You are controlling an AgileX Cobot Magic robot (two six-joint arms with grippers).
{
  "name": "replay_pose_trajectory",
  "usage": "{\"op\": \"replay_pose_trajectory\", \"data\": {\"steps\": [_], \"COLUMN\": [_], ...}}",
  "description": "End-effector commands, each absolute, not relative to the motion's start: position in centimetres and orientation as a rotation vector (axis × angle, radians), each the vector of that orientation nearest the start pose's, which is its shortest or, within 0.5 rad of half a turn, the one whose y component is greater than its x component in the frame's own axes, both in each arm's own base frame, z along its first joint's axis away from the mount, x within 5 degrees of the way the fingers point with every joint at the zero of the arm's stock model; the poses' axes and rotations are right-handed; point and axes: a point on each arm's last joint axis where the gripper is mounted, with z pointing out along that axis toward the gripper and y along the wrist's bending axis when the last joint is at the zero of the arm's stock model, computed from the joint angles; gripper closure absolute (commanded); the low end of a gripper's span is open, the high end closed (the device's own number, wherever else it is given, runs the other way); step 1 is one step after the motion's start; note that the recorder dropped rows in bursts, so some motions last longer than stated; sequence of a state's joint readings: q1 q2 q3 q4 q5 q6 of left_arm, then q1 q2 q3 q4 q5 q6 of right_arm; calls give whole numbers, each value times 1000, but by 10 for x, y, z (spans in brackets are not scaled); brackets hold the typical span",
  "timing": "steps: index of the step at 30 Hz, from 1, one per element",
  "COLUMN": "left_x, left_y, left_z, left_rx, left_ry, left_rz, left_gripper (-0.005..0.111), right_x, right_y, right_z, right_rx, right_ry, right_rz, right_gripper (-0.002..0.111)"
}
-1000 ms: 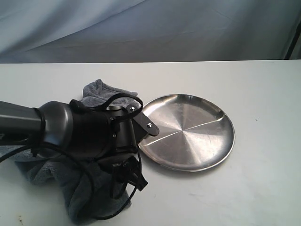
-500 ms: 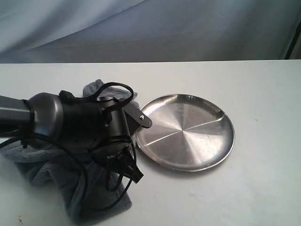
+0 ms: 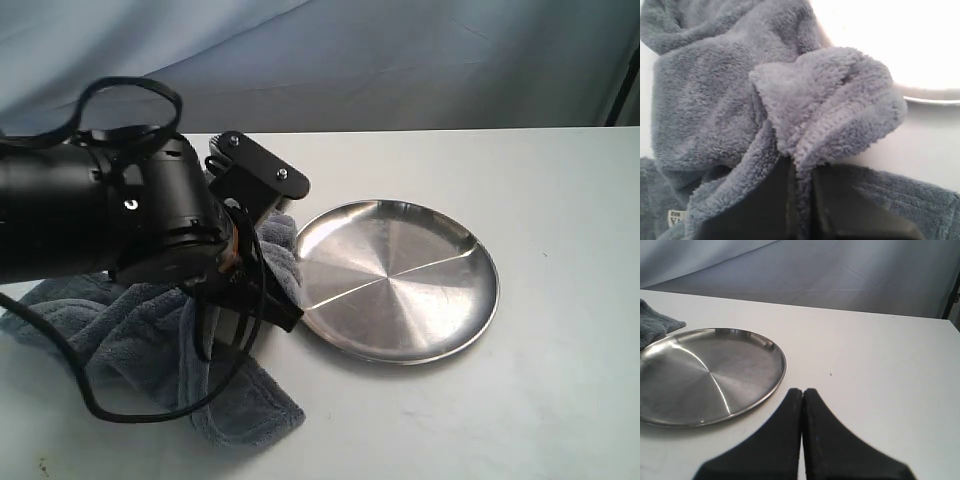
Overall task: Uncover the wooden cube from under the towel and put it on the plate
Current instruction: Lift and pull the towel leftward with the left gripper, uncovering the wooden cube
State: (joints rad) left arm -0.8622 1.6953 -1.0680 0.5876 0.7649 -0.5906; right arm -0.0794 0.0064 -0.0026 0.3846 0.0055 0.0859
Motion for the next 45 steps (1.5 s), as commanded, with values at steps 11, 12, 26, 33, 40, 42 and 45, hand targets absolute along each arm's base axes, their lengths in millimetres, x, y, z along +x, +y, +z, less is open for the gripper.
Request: {"op": "replay_pose_trajectory", "data": {"steps": [11, 12, 26, 33, 40, 42, 45], "left_x": [241, 243, 271, 285, 295, 297, 299], "left_y": [-203, -199, -145, -116, -82, -74, -65], "left_z": [266, 268, 271, 271, 266, 266, 265], "left_rx": [627, 592, 267, 127, -98, -142, -190], "left_ry": [2318, 2318, 2430, 2457, 2520, 2530, 2534], "left_rz": [295, 331, 367, 399, 356, 338, 344], "left_gripper": [107, 107, 107, 107, 107, 107, 107], "right_x": [56, 56, 56, 56, 56, 56, 56], "right_y": [-4, -4, -4, -4, -4, -4, -4], "right_z": [212, 212, 212, 212, 212, 212, 212], "right_rx": [411, 411, 411, 411, 411, 411, 411], "right_ry": [1451, 1451, 1451, 1451, 1451, 1451, 1451], "right_rz": [327, 327, 327, 327, 327, 327, 327], "right_gripper": [105, 105, 105, 105, 105, 105, 105]}}
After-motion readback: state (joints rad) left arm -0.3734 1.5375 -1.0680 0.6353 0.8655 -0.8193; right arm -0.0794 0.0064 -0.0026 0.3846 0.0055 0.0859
